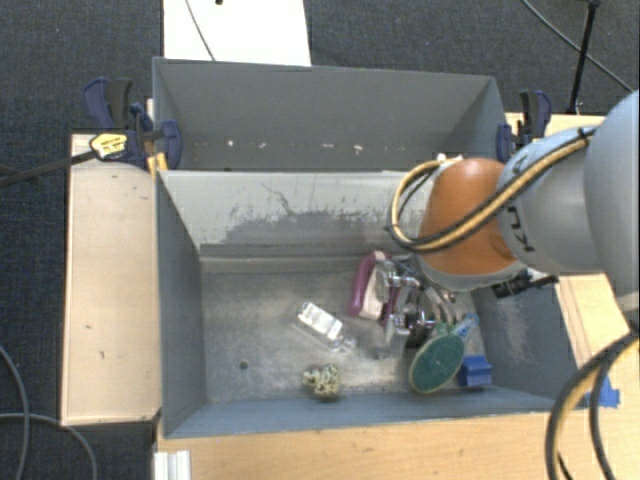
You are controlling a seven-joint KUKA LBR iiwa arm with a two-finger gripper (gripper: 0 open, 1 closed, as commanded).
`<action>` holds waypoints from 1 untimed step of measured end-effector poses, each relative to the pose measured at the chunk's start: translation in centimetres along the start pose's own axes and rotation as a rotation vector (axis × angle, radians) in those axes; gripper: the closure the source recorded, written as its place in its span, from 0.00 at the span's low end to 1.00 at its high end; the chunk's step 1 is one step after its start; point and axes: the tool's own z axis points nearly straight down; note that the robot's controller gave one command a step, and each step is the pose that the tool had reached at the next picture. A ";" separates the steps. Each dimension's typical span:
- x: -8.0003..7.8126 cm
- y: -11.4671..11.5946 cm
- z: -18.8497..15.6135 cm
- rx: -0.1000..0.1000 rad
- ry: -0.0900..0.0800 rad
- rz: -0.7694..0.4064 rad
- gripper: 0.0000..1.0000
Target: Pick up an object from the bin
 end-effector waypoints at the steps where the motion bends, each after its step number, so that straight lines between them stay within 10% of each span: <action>1: 2.8 -5.2 -6.2 0.002 -0.002 -0.123 0.00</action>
Offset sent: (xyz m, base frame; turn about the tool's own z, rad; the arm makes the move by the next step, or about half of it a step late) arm -0.0312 -0.0478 0.0599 -0.1266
